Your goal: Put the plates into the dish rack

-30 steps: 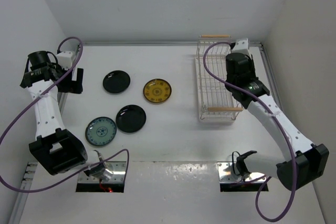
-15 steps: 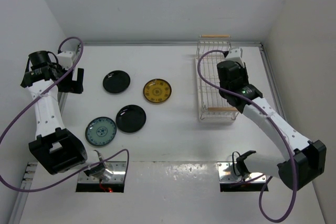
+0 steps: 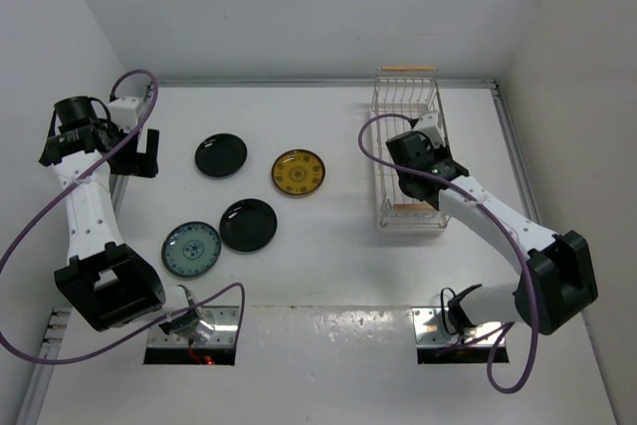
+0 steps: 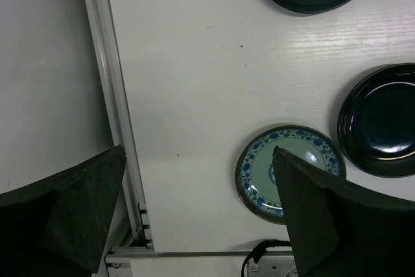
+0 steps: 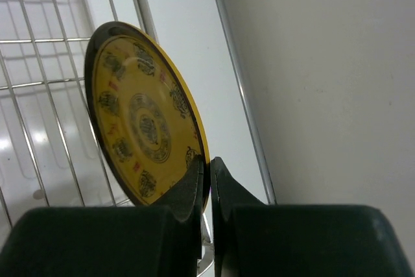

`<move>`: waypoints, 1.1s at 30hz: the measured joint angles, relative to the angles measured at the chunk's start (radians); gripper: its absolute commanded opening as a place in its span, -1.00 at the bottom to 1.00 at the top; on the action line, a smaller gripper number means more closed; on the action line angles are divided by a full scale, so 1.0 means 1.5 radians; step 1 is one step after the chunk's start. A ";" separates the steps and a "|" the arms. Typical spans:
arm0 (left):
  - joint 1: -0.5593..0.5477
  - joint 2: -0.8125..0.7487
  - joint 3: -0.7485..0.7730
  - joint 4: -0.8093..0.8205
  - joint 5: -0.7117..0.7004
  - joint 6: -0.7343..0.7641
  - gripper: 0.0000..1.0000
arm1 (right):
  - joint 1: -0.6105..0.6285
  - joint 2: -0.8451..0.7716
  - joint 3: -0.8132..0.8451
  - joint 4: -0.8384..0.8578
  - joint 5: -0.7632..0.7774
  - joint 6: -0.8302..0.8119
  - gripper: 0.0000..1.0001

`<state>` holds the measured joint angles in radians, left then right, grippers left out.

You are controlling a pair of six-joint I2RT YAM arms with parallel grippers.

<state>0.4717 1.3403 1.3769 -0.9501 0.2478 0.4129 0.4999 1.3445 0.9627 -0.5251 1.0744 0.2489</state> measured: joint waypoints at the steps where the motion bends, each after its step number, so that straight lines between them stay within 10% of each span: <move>1: 0.000 0.000 0.000 0.000 0.000 0.000 1.00 | 0.001 0.003 -0.003 -0.006 0.000 0.009 -1.00; 16: 0.000 0.003 0.000 0.000 0.000 0.000 1.00 | 0.014 0.037 -0.023 -0.019 -0.020 0.061 -0.96; 33: 0.000 0.009 0.000 0.000 -0.001 0.000 1.00 | 0.009 0.036 -0.012 -0.025 -0.052 0.029 0.43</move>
<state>0.4717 1.3537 1.3769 -0.9497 0.2470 0.4129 0.5129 1.3991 0.9451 -0.5621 0.9966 0.2924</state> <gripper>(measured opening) 0.997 0.627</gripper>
